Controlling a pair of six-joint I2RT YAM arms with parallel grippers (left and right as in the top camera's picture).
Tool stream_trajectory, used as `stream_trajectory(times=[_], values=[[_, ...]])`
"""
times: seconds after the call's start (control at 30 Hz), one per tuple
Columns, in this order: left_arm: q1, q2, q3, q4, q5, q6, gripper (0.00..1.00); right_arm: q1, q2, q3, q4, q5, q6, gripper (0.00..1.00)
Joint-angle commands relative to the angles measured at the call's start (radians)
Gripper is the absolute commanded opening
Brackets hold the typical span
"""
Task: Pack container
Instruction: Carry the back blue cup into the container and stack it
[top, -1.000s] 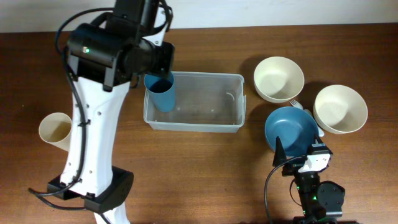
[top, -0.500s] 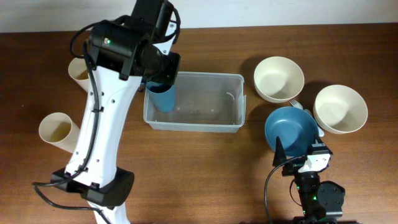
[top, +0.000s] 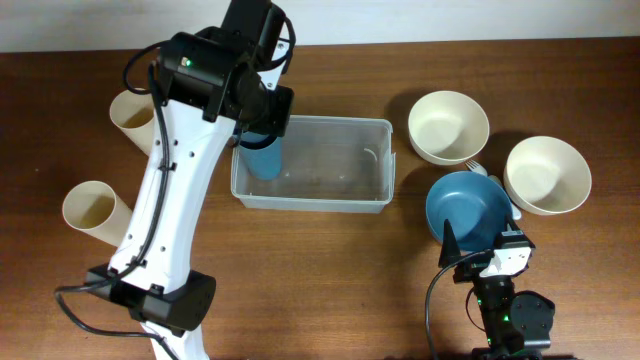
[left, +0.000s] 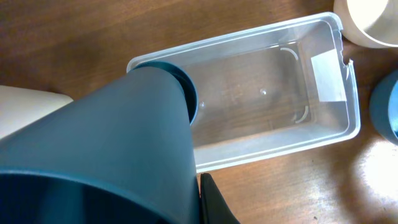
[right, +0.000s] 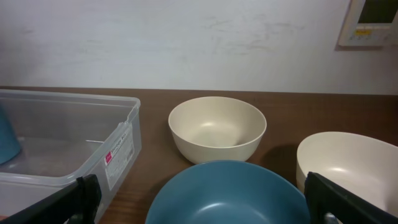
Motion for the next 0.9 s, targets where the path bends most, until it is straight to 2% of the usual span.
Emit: stream_trajectory(times=[0.0, 0.23, 0.73, 0.87], values=[[0.002, 0.003, -0.033, 0.024, -0.011, -0.006, 0.01, 0.005, -0.009, -0.005, -0.005, 0.005, 0.003, 0.99], [0.002, 0.003, -0.095, 0.042, -0.012, -0.006, 0.02, 0.005, -0.009, -0.005, -0.005, 0.005, 0.003, 0.99], [0.002, 0.021, -0.111, 0.069, -0.011, -0.006, 0.02, 0.005, -0.009, -0.005, -0.005, 0.005, 0.003, 0.99], [0.002, 0.021, -0.111, 0.069, -0.011, -0.006, 0.21, 0.005, -0.009, -0.005, -0.005, 0.005, 0.003, 0.99]])
